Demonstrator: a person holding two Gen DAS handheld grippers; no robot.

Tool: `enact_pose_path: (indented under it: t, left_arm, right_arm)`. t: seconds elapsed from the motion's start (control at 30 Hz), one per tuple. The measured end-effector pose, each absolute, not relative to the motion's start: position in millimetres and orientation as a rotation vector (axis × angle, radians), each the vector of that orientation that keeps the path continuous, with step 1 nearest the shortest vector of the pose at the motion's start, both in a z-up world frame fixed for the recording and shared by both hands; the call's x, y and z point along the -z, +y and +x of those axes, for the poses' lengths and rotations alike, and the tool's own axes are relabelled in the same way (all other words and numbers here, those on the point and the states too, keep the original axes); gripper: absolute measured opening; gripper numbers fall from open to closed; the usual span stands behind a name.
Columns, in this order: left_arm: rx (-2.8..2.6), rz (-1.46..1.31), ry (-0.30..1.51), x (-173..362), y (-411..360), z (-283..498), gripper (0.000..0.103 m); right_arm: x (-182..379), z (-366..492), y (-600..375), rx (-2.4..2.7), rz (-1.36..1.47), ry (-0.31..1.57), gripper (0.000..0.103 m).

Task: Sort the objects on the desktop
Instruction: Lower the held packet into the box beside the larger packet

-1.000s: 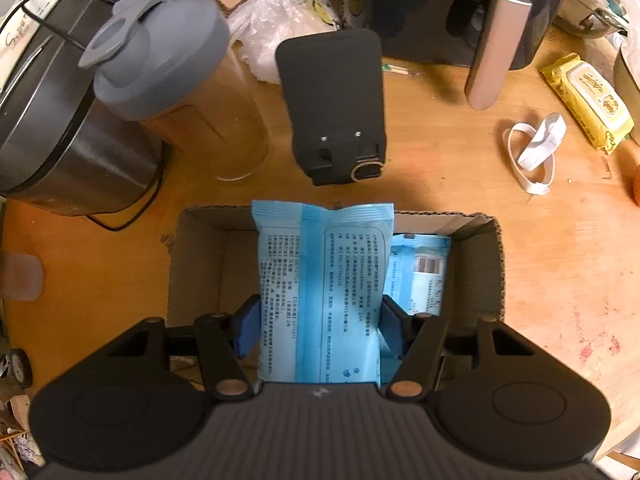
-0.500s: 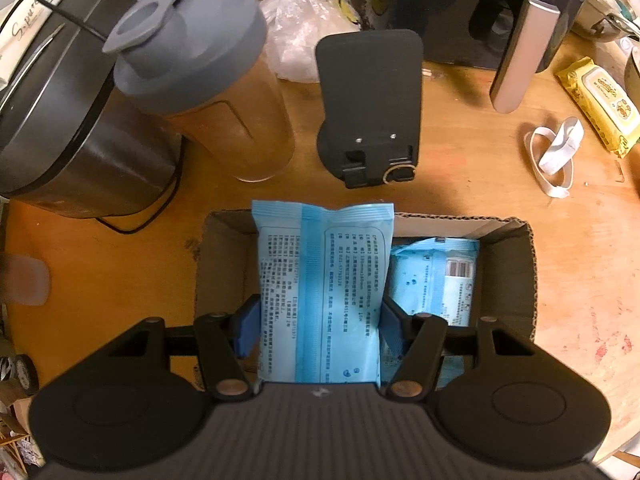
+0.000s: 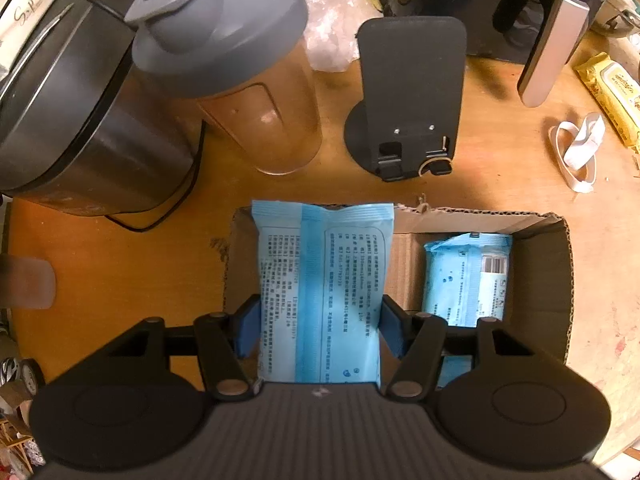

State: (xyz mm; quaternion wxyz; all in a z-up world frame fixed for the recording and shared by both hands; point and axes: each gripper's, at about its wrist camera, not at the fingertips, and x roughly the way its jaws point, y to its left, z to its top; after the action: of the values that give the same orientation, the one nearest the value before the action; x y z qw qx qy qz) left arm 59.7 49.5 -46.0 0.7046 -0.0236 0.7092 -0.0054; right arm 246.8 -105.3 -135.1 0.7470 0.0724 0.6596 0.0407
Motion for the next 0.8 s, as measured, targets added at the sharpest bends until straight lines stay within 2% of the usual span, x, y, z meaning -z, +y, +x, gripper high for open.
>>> enact_pose_path:
  t: [0.8]
  left_arm:
    - [-0.013, -0.071, 1.586, 48, 55, 62, 0.103]
  right_arm:
    - [158, 252, -96, -0.079, 0.147, 1.489, 0.060]
